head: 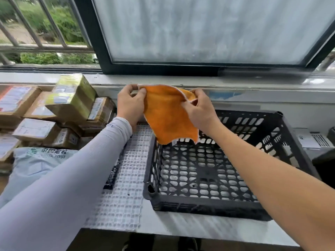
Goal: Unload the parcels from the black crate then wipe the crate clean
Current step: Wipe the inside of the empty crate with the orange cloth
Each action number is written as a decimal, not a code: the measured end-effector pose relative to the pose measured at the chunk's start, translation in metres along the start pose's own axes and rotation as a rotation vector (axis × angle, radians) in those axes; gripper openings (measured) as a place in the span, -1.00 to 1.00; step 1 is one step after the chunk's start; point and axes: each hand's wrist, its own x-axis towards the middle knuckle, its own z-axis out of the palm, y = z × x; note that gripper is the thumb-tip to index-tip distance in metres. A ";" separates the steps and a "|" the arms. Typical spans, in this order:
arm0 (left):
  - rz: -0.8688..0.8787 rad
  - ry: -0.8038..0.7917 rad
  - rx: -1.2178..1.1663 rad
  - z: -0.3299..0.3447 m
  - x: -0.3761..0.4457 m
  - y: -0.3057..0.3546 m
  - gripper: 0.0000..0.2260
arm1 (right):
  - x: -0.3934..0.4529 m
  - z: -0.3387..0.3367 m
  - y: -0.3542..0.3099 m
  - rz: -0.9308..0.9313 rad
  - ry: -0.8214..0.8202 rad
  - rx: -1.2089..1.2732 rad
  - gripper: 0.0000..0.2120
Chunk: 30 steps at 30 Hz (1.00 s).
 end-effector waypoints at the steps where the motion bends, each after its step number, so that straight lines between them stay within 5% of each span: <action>1: -0.010 -0.001 -0.004 -0.014 0.004 -0.002 -0.91 | 0.002 0.013 -0.008 0.009 0.009 0.027 -0.88; 5: -0.048 -0.010 -0.053 -0.069 0.022 -0.010 -0.90 | 0.005 0.062 -0.043 0.050 0.051 0.103 -0.70; 8: -0.067 -0.058 -0.107 -0.107 0.034 -0.019 -0.87 | 0.004 0.095 -0.063 0.077 0.099 0.191 -0.74; 19: -0.181 -0.144 -0.099 -0.183 0.017 -0.084 -0.84 | -0.043 0.194 -0.065 0.163 0.254 -0.042 -0.73; 30: -0.263 -0.064 0.147 -0.199 -0.054 -0.178 -0.85 | -0.122 0.252 -0.003 0.435 0.100 -0.112 -0.79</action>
